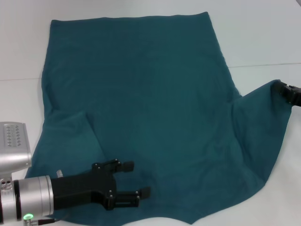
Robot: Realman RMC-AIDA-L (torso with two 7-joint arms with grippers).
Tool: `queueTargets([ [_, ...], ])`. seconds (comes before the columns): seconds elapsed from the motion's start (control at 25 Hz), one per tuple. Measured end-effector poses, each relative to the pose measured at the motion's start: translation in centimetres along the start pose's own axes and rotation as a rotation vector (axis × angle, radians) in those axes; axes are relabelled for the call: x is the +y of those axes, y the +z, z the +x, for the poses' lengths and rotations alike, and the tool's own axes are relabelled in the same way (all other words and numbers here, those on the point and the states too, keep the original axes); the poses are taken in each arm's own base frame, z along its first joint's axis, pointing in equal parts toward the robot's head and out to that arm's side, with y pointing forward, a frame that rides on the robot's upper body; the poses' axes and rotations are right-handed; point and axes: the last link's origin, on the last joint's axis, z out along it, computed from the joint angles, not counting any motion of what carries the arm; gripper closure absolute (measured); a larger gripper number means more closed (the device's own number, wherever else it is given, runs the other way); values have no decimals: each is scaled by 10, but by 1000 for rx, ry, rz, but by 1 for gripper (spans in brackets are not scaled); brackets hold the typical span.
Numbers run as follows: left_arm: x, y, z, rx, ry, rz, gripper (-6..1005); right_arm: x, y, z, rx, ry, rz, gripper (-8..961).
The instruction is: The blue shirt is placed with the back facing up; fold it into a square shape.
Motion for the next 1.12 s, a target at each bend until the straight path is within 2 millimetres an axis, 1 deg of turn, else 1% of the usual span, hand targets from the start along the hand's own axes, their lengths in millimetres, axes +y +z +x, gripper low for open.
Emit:
queueTargets([
  [0.32, -1, 0, 0, -4, 3, 4, 77, 6, 2, 0, -16, -14, -29, 950],
  [0.64, -2, 0, 0, -4, 2, 12, 77, 21, 5, -7, -25, -33, -128, 951],
  [0.8, -2, 0, 0, -3, 0, 12, 77, 27, 11, -9, -27, -31, -148, 950],
  [0.92, -2, 0, -1, -3, -1, 11, 77, 30, 17, -6, -13, -34, -142, 950],
  [1.12, -1, 0, -1, -4, -3, 11, 78, 29, 23, -1, 11, -40, -112, 950],
])
